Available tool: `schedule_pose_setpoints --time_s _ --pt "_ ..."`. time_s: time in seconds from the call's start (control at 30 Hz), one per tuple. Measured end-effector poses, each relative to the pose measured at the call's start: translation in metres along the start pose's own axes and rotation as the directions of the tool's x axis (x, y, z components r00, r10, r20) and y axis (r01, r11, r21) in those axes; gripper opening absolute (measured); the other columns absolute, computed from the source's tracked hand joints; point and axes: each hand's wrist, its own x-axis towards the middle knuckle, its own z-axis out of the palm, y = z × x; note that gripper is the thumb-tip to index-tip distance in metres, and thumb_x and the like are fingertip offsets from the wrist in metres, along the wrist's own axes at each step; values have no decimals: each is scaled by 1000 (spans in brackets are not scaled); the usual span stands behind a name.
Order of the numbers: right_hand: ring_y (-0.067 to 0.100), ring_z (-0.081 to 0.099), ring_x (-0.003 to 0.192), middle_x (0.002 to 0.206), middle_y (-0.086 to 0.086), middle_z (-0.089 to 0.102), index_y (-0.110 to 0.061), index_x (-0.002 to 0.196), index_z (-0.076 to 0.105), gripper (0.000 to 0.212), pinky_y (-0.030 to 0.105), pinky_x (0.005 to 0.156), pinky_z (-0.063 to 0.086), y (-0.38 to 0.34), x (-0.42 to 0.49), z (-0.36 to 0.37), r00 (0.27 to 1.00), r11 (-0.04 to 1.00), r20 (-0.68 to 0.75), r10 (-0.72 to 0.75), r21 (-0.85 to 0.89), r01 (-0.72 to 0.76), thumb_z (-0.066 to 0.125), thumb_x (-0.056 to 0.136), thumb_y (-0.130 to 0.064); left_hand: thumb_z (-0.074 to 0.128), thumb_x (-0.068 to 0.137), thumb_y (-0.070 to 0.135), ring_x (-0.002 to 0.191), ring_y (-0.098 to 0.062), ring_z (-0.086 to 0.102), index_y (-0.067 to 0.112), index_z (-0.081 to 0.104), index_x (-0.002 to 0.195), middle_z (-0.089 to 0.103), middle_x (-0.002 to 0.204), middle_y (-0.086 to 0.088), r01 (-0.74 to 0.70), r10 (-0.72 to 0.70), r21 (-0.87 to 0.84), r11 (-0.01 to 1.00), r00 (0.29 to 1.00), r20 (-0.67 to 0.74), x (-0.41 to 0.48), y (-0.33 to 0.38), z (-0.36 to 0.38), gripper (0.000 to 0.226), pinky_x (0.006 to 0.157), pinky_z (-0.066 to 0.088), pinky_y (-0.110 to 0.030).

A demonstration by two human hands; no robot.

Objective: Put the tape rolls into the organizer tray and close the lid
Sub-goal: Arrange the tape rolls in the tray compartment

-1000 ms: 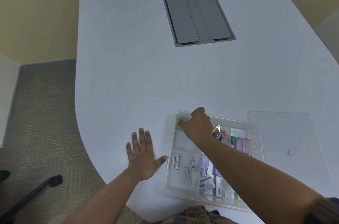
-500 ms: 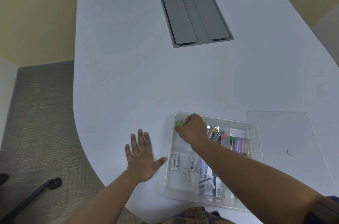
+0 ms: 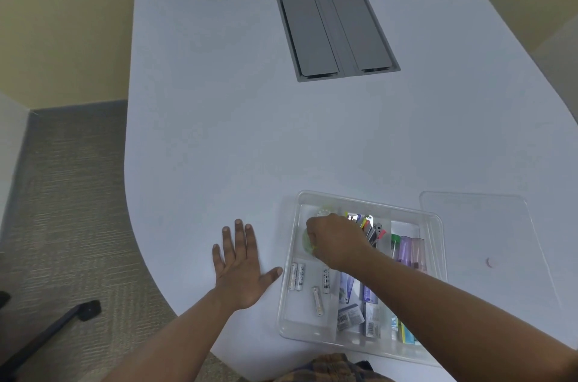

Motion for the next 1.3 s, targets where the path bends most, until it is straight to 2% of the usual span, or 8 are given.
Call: schedule_pose_setpoints --time_s 0.1,0.2,0.4,0.57,0.7,0.83,0.97,1.3 --pt "25 60 95 100 0 65 -27 85 57 23 37 78 51 5 0 -10 998 996 57 24 80 -29 57 77 -5 24 78 81 122 -25 -55 18 -49 127 -58 135 -1 -5 5 1 1000 1000 2 0 1 0 108 106 -25 -52" --pt "22 61 93 100 -3 65 -30 84 60 28 34 77 51 11 0 -20 994 983 23 106 149 -108 56 75 -4 24 78 81 123 -26 -55 18 -49 127 -58 135 -1 -5 5 0 1000 1000 3 0 1 0 107 107 -23 -53" --pt "26 66 95 104 1 68 -27 95 70 22 37 82 55 14 -4 -21 982 979 34 184 79 -186 59 81 -15 23 78 81 122 -25 -55 19 -49 127 -58 135 -1 -3 3 4 1000 1000 4 0 1 0 107 106 -24 -53" --pt "27 62 107 120 1 65 -28 113 67 30 42 89 53 3 -9 -8 989 992 101 110 48 -116 55 85 -25 24 78 81 122 -25 -55 18 -48 128 -58 135 -1 0 0 8 1000 1000 7 0 1 0 107 107 -24 -53" --pt "26 61 110 125 -1 64 -31 115 66 33 43 89 53 -3 -10 -4 990 993 108 91 59 -98 52 87 -23 23 78 81 121 -25 -56 19 -50 125 -60 134 0 3 -3 14 1000 1000 6 -1 1 -1 107 107 -24 -53" --pt "30 61 111 125 5 63 -22 119 63 34 44 91 52 -2 -8 -4 982 991 141 125 28 -130 49 88 -23 23 77 81 122 -24 -55 20 -51 125 -60 133 1 2 -2 14 1000 1000 5 -1 1 -1 107 107 -24 -53" --pt "25 42 135 149 -1 44 -32 141 45 53 44 105 41 -4 -6 -4 954 998 298 34 40 -48 42 91 -14 21 76 83 122 -25 -55 20 -50 127 -59 135 0 4 -4 12 1000 1000 7 -1 1 0 107 107 -24 -53" --pt "28 45 132 147 1 47 -31 137 51 54 48 104 42 -9 -3 -8 929 1000 370 -25 10 23 40 89 -9 20 75 83 123 -24 -55 20 -49 127 -58 136 0 3 -3 17 1000 1000 -3 0 1 1 107 107 -24 -53"
